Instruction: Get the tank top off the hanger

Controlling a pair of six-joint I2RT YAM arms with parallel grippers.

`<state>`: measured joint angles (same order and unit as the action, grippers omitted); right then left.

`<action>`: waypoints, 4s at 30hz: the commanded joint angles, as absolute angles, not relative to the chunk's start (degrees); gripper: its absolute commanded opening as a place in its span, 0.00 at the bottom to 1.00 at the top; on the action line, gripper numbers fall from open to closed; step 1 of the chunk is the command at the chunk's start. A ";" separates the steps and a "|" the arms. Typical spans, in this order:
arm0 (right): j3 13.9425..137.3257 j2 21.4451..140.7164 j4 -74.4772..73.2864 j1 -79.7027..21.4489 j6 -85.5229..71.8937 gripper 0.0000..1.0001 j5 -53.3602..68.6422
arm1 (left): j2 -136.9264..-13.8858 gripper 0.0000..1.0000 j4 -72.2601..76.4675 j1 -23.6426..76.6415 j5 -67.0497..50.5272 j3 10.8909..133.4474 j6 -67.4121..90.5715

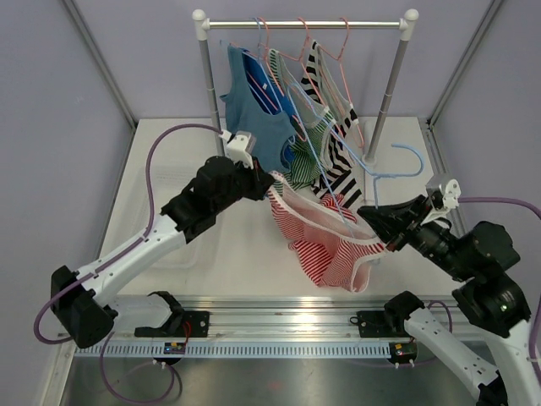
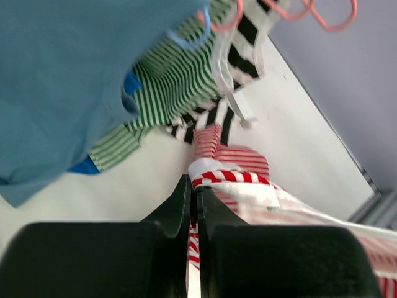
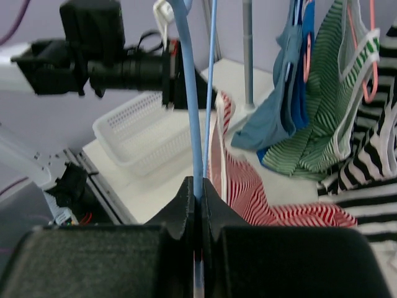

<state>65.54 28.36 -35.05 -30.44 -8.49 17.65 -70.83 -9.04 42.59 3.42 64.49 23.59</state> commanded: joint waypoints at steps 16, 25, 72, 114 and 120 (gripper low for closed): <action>76.80 38.58 -26.81 -30.94 -12.74 0.00 -16.41 | -62.40 0.00 -10.37 44.74 10.02 48.08 25.05; 94.21 52.20 -54.83 -30.94 -11.87 0.00 -26.11 | -70.66 0.48 -11.77 48.34 11.24 51.59 26.81; 140.04 110.31 -59.16 -5.98 -4.40 0.13 5.98 | -54.05 0.99 -29.89 55.45 18.99 57.92 26.72; 83.94 45.27 -37.01 -6.06 -14.85 1.00 20.20 | -116.27 0.91 -18.28 68.73 5.89 78.40 21.97; 84.11 43.25 -35.07 -6.06 -15.21 0.99 22.94 | -115.68 0.02 -18.37 70.14 8.87 75.86 24.34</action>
<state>83.83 44.29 -39.51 -6.31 -14.37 19.75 -115.24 -18.00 68.93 9.21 77.25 22.55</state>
